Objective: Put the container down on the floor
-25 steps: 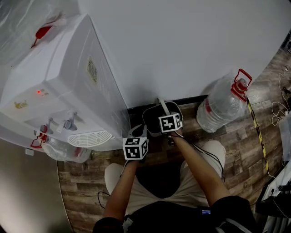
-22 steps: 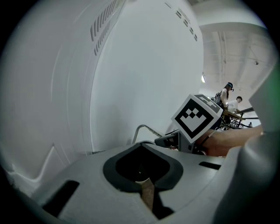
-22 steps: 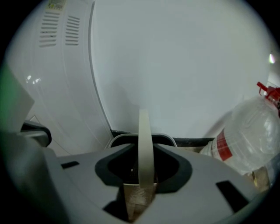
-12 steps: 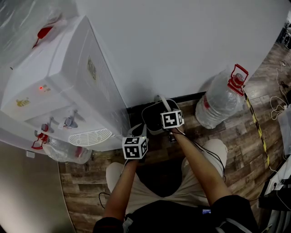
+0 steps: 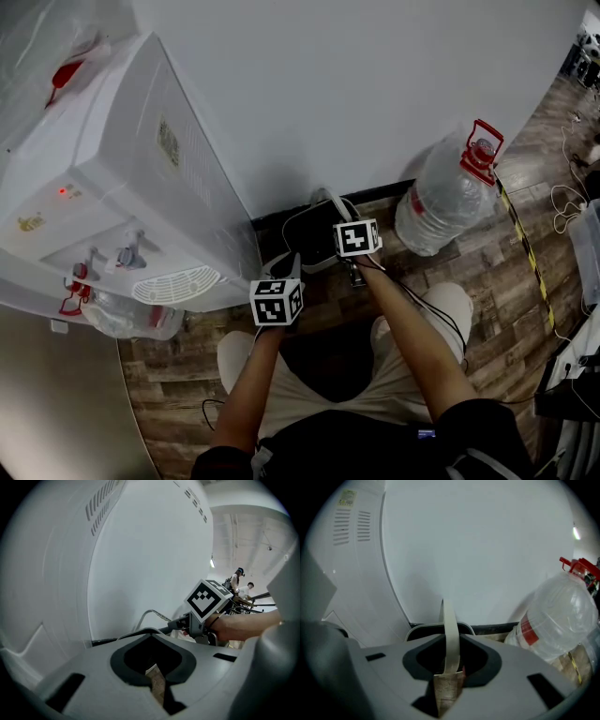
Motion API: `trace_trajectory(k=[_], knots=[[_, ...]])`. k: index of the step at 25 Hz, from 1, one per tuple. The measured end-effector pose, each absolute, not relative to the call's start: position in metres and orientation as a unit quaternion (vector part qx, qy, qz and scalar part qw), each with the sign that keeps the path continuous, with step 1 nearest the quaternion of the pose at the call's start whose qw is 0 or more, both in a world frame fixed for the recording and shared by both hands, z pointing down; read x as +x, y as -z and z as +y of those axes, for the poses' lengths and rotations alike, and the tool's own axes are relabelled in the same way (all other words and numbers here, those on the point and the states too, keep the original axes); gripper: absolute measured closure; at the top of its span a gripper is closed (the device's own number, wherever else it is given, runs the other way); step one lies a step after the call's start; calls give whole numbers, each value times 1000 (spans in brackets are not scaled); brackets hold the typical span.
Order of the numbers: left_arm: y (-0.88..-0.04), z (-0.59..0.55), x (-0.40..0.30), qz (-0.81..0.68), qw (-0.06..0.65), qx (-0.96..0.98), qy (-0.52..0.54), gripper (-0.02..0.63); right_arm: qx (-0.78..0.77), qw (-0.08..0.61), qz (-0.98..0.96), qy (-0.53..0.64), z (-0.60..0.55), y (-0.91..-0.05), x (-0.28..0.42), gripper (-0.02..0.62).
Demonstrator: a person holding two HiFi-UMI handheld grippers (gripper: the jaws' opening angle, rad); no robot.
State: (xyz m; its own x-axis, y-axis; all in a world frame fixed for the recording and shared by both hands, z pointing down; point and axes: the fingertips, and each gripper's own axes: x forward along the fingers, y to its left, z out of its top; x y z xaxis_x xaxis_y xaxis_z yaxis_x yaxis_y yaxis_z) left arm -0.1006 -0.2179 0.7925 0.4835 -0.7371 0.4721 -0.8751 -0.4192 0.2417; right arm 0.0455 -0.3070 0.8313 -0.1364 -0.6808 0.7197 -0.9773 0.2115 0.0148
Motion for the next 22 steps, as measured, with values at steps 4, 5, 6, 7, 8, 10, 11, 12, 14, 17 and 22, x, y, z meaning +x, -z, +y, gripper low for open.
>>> trace_trajectory(k=[4, 5, 6, 7, 8, 10, 11, 12, 14, 17, 22], knots=[[-796, -220, -94, -478, 234, 833, -152, 591, 586, 294, -706, -266, -305, -833, 54, 494], [-797, -220, -92, -476, 234, 834, -153, 591, 591, 286, -700, -280, -303, -836, 57, 492], [-798, -220, -90, -474, 235, 834, -154, 591, 594, 280, -695, -294, -302, -838, 60, 492], [-799, -220, -88, -472, 236, 835, -155, 591, 596, 275, -691, -303, -301, -840, 62, 492], [-801, -219, -86, -470, 237, 836, -156, 591, 597, 273, -688, -307, -300, -841, 63, 492], [-805, -218, -83, -465, 240, 837, -159, 591, 601, 272, -684, -312, -299, -842, 66, 492], [-806, -218, -81, -463, 241, 838, -160, 591, 603, 272, -680, -316, -297, -843, 68, 492], [-808, -217, -80, -460, 241, 839, -161, 591, 604, 270, -679, -320, -296, -843, 69, 492], [-810, -217, -77, -457, 242, 840, -162, 591, 601, 255, -683, -326, -297, -842, 68, 492], [-812, -217, -76, -453, 244, 842, -163, 591, 610, 257, -672, -331, -292, -845, 77, 492], [-818, -218, -69, -444, 249, 846, -162, 591, 620, 250, -662, -337, -287, -849, 87, 494]])
